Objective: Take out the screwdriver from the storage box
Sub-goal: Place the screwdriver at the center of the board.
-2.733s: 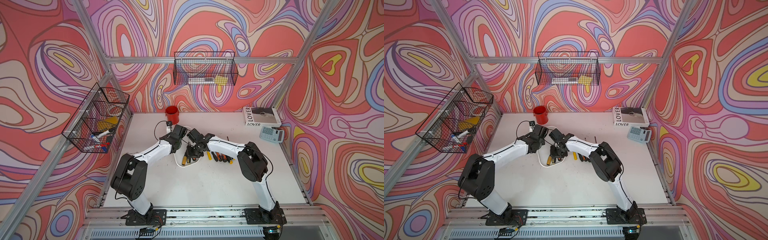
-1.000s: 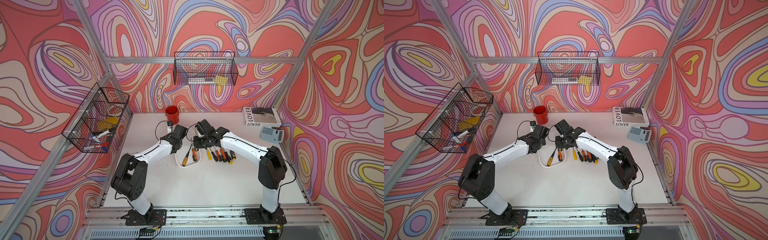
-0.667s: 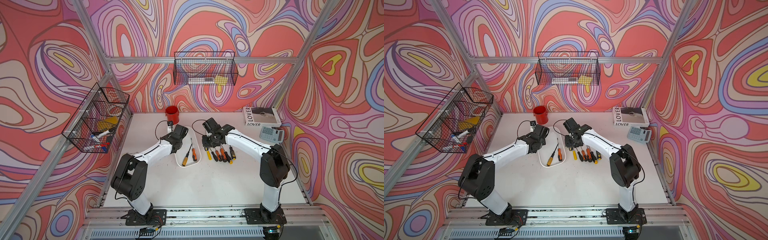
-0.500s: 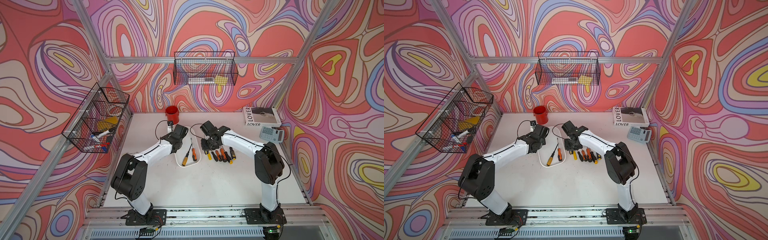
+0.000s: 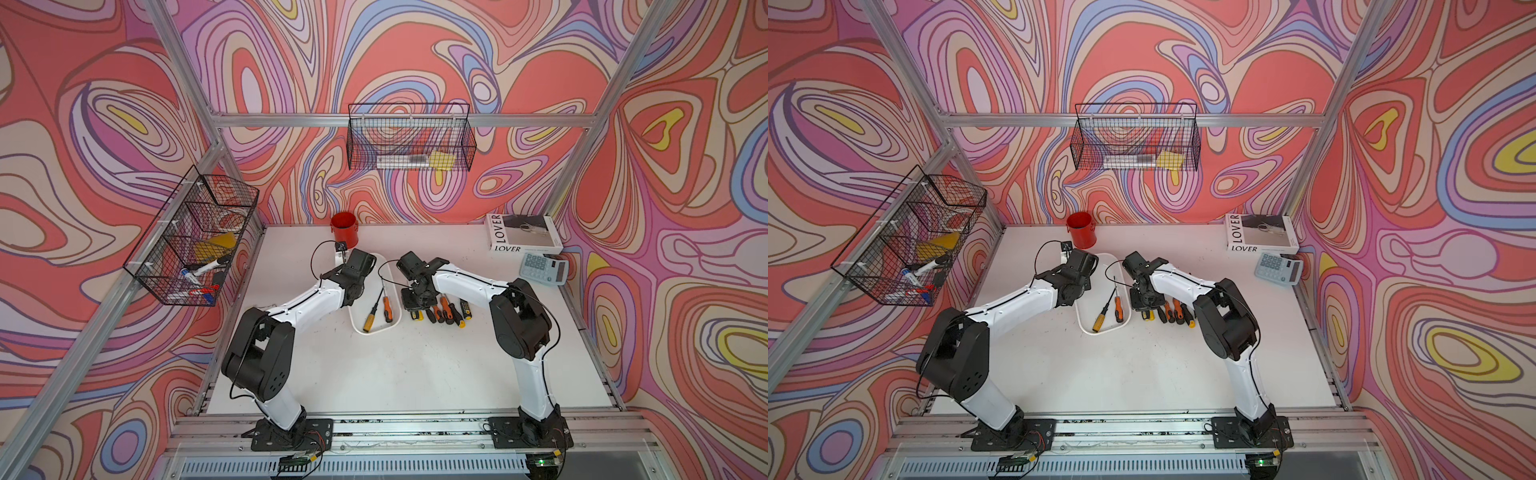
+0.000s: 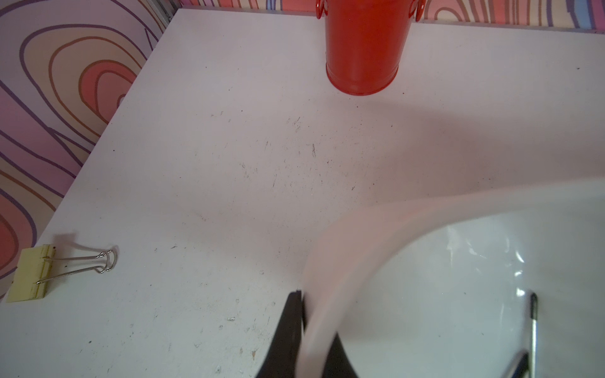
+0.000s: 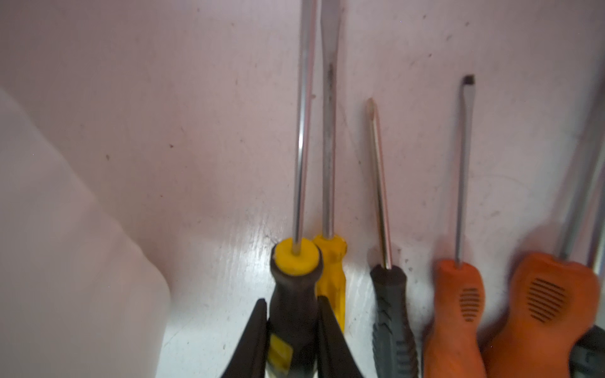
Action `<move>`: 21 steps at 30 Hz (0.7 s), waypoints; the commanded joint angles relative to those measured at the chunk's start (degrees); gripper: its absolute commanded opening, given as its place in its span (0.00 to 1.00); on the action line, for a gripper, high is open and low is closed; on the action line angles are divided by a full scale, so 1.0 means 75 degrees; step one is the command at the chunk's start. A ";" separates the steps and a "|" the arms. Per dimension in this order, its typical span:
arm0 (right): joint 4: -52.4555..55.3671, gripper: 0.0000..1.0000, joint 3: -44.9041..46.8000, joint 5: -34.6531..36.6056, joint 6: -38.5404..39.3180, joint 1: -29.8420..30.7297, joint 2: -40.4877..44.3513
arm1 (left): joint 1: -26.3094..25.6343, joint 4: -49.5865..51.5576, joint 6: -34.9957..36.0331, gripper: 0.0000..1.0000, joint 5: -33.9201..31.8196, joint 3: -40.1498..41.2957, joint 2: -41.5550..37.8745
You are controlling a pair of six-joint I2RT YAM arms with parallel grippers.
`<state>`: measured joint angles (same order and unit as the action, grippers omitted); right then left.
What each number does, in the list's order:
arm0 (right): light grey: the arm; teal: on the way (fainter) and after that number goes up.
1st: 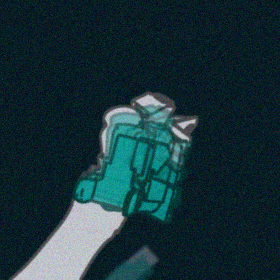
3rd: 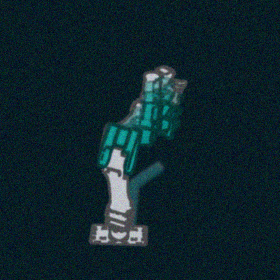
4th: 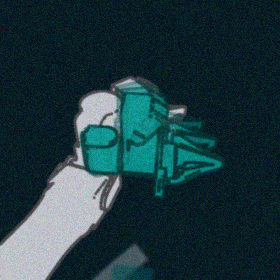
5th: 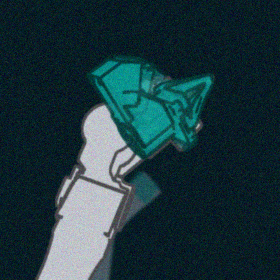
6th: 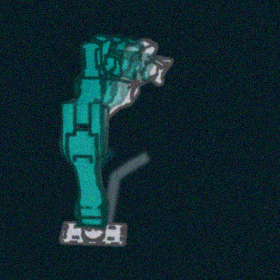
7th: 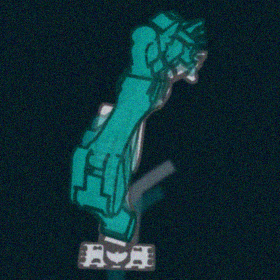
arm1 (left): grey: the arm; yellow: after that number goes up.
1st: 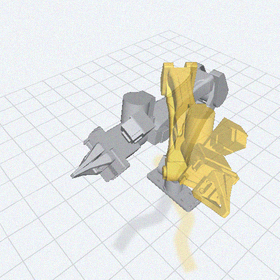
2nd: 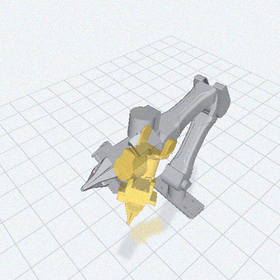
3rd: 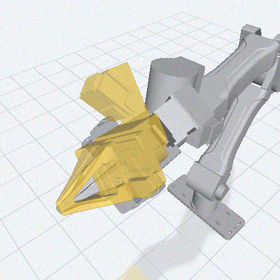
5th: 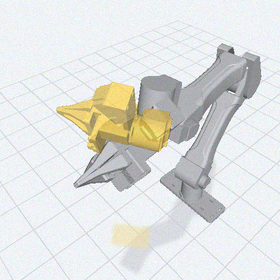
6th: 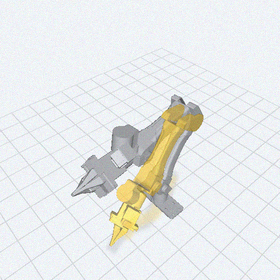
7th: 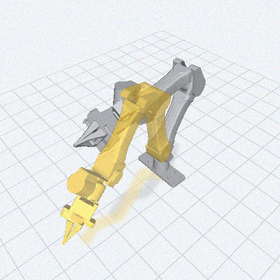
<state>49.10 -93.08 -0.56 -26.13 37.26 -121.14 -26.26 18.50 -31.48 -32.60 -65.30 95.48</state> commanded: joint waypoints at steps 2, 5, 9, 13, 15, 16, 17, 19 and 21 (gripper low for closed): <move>0.0014 0.09 -0.0128 -0.0047 -0.0009 0.0025 -0.0312 | 0.0007 0.0334 0.0190 0.00 -0.0294 -0.0187 0.0043; 0.0056 0.18 -0.0166 0.0010 -0.0037 0.0025 -0.0339 | 0.0004 0.0334 0.0192 0.00 -0.0294 -0.0169 0.0034; 0.0188 0.36 -0.0248 0.0146 -0.0056 0.0025 -0.0338 | 0.0000 0.0327 0.0180 0.00 -0.0294 -0.0165 0.0031; 0.0239 0.49 -0.0277 0.0226 -0.0064 0.0025 -0.0216 | -0.0001 0.0327 0.0172 0.00 -0.0294 -0.0165 0.0031; 0.0196 0.52 -0.0251 0.0289 -0.0097 0.0025 -0.0033 | 0.0002 0.0328 0.0163 0.00 -0.0288 -0.0167 0.0031; 0.0126 0.53 -0.0204 0.0314 -0.0128 0.0025 0.0098 | -0.0002 0.0328 0.0165 0.00 -0.0282 -0.0181 0.0031; 0.0034 0.55 -0.0148 0.0358 -0.0160 0.0025 0.0275 | -0.0002 0.0329 0.0148 0.00 -0.0265 -0.0177 0.0026; -0.0030 0.58 -0.0152 0.0468 -0.0174 0.0025 0.0578 | 0.0002 0.0334 0.0138 0.00 -0.0247 -0.0176 0.0025; -0.0075 0.59 -0.0161 0.0580 -0.0184 0.0024 0.0845 | 0.0006 0.0267 0.0139 0.00 -0.0247 -0.0121 0.0029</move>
<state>49.69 -93.86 1.34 -26.85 37.26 -120.07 -26.26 18.52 -31.46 -32.77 -65.30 95.48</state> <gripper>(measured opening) 0.587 0.100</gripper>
